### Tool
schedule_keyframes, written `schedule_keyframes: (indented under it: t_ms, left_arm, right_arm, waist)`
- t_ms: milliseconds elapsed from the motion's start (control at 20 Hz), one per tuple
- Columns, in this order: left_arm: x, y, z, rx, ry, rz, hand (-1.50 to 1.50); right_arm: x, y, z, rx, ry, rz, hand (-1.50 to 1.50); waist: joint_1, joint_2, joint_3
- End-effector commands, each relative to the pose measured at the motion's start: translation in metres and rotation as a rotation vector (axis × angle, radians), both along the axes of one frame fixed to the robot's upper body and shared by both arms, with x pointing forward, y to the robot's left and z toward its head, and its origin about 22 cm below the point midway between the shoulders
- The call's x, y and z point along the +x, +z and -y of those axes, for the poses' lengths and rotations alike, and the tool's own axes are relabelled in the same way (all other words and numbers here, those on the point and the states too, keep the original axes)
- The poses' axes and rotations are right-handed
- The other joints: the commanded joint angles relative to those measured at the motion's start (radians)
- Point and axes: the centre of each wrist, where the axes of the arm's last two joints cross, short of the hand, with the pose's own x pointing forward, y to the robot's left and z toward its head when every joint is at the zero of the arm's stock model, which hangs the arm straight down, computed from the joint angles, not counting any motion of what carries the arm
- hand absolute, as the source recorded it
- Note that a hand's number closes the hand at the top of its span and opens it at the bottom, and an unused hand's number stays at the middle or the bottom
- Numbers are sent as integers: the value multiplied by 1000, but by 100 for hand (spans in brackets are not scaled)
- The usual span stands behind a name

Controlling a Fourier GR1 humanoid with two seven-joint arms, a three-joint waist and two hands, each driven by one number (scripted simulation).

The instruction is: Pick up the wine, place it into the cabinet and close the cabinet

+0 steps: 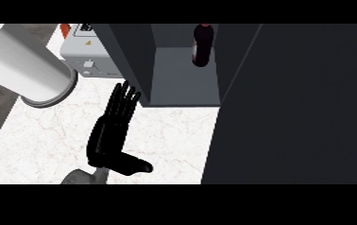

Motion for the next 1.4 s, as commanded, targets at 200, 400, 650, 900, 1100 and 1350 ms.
schedule_keyframes:
  t_ms: [200,400,650,900,1100,1350]
  left_arm:
    - [-15,6,-54,37,52,52,-150]
    - [-25,14,-88,50,86,80,-150]
    - [-10,25,-116,55,114,69,-150]
    - [-32,29,-146,86,108,65,-150]
    - [-28,21,-145,63,114,82,-150]
    - [-17,49,-170,94,111,97,-150]
  right_arm:
    - [-31,28,-10,42,366,-112,150]
    - [-33,44,-8,29,417,-108,150]
    - [-32,45,-14,30,418,-76,150]
    - [-35,50,-17,47,415,-76,150]
    - [-27,36,-29,31,448,-63,150]
    - [-20,33,-34,87,465,-51,150]
  waist:
    - [6,-2,0]
    - [14,2,-1]
    - [3,6,-2]
    - [16,3,-3]
    - [18,6,-5]
    - [29,8,-5]
